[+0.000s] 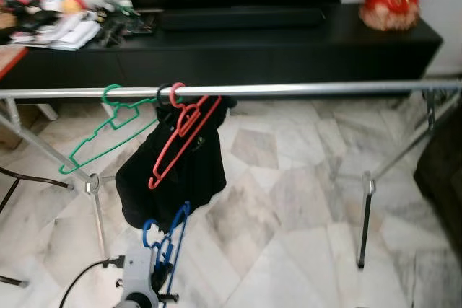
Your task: Hang hanger
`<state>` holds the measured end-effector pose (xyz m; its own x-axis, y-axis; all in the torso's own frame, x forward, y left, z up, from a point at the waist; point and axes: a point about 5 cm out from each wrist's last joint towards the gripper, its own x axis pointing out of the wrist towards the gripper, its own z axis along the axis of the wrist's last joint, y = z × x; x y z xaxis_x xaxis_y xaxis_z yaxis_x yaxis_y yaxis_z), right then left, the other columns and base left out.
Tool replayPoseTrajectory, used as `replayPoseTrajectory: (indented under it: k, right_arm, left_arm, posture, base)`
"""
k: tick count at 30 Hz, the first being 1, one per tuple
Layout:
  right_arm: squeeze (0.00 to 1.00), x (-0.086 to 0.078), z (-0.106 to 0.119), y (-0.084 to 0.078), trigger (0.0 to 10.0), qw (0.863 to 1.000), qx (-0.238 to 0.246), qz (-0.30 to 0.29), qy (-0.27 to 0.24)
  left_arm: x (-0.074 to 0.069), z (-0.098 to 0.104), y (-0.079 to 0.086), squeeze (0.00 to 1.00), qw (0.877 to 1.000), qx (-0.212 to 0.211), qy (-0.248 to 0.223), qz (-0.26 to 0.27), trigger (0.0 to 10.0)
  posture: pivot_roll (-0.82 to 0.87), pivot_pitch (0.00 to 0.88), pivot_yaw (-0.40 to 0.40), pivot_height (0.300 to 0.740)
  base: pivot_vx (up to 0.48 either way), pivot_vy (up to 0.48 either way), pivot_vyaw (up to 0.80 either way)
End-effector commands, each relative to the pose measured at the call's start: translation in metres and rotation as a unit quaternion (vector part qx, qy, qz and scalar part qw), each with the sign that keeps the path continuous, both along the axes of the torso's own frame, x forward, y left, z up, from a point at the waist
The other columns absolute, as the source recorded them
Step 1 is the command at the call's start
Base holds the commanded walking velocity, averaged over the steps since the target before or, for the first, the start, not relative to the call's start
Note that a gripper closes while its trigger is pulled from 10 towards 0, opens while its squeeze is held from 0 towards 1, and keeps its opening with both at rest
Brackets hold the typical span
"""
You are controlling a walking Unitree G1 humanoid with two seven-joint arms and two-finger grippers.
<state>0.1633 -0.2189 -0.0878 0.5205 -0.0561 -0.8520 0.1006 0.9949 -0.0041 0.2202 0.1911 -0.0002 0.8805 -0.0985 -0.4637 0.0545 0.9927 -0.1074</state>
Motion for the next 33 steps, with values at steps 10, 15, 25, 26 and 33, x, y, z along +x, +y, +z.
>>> replayPoseTrajectory:
  k: [10,15,25,26,33]
  right_arm:
    - [0.00,-0.022,-0.009,-0.001,10.0,0.999,0.004,-0.004,0.036]
    - [0.00,-0.021,-0.009,0.004,10.0,0.999,0.005,-0.001,0.035]
    - [0.00,-0.025,-0.008,-0.007,10.0,0.999,-0.001,-0.002,0.038]
    - [0.00,-0.025,-0.008,-0.008,10.0,0.999,-0.001,-0.002,0.039]
    - [0.00,-0.019,-0.010,0.007,10.0,0.999,0.005,0.003,0.037]
  left_arm:
    - [-0.005,-0.003,0.003,0.00,1.000,0.015,0.007,0.002,10.0]
    - [-0.004,-0.003,0.002,0.00,1.000,0.017,0.006,0.002,10.0]
    - [-0.003,-0.001,0.001,0.00,1.000,0.010,0.002,0.006,10.0]
    - [-0.003,-0.001,0.001,0.00,1.000,0.010,0.002,0.006,10.0]
    - [-0.003,-0.001,0.001,0.00,1.000,0.011,0.002,0.005,10.0]
  posture:
    - [-0.05,0.216,0.019,0.740]
    - [-0.05,0.218,0.017,0.740]
    - [-0.05,0.225,0.012,0.740]
    - [-0.05,0.224,0.012,0.740]
    - [-0.05,0.224,0.011,0.740]
  base:
    - [0.000,-0.370,0.00]
    - [0.000,0.000,0.00]
    - [0.068,0.000,0.00]
    - [0.360,0.000,0.00]
    - [0.377,0.000,0.00]
